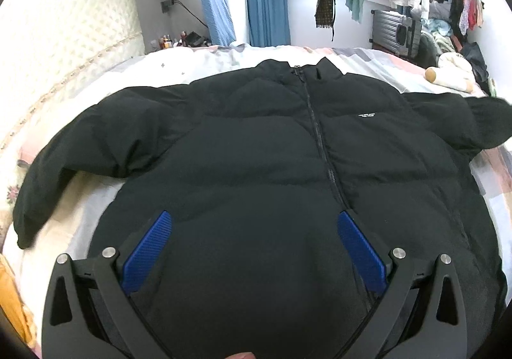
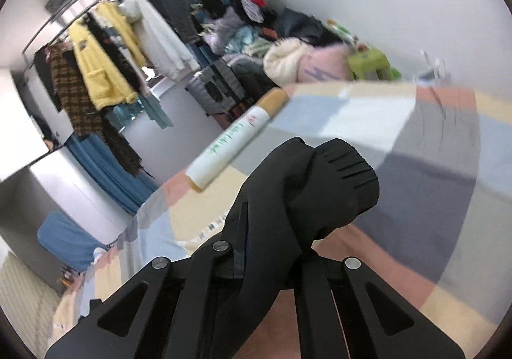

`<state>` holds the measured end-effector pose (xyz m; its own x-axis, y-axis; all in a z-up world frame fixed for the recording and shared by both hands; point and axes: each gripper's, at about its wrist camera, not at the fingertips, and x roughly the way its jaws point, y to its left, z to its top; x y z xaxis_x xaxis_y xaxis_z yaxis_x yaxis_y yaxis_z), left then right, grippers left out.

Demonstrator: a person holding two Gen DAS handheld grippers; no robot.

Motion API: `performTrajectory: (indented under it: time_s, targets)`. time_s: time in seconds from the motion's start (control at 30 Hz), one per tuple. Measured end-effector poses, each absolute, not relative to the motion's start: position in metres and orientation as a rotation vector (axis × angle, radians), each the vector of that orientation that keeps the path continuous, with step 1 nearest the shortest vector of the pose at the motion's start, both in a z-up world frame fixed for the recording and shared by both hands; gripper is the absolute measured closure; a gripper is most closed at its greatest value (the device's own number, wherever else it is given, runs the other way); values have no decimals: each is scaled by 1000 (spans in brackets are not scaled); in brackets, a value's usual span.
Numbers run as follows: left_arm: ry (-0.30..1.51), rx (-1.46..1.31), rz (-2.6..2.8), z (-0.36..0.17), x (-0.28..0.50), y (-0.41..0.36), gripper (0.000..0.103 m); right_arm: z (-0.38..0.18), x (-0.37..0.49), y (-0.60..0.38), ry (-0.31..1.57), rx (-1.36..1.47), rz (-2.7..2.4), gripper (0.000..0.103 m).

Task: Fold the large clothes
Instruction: 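Lift the sleeve with the right gripper and fold it across the jacket body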

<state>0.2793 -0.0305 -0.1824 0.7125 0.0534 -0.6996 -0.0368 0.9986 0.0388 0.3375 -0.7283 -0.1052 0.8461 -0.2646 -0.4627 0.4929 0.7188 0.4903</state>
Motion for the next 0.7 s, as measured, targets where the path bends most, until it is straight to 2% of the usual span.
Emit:
performTrajectory:
  time_s: [0.37, 0.53, 0.7]
  targets:
    - [725, 14, 30, -144, 248, 4, 0, 34, 344, -604, 280, 422, -272, 101]
    - [697, -16, 23, -136, 241, 23, 0, 94, 355, -505, 239, 282, -164, 101]
    - [667, -18, 40, -134, 238, 40, 0, 128, 366, -393, 218, 134, -61, 101]
